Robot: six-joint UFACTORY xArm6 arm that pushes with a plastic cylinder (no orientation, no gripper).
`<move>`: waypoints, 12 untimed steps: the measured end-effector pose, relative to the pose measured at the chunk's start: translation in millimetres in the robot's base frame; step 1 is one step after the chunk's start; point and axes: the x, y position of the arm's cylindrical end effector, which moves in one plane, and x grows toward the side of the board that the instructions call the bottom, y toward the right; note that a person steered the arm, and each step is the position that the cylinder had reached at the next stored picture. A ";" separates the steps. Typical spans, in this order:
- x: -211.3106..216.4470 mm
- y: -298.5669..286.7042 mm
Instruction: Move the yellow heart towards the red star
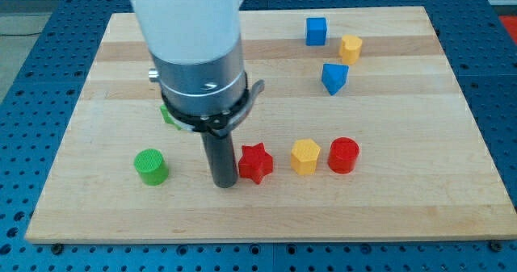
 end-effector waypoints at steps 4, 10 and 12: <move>-15.6 1.9; -244.9 238.2; -244.0 182.7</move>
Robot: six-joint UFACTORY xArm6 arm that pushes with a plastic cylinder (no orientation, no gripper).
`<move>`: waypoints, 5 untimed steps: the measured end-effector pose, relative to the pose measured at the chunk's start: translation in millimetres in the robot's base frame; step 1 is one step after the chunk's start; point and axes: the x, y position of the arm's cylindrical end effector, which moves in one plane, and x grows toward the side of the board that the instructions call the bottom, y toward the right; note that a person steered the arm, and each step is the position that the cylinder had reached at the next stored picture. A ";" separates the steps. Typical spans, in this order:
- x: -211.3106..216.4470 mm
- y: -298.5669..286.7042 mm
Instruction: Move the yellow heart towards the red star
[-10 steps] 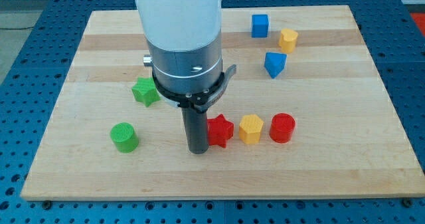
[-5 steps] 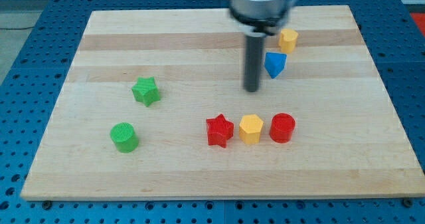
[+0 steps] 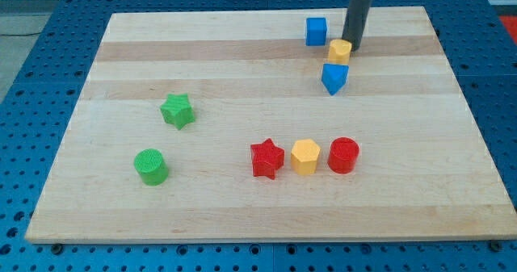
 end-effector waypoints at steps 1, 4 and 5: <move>25.1 -33.0; 91.9 -99.7; 104.3 -90.5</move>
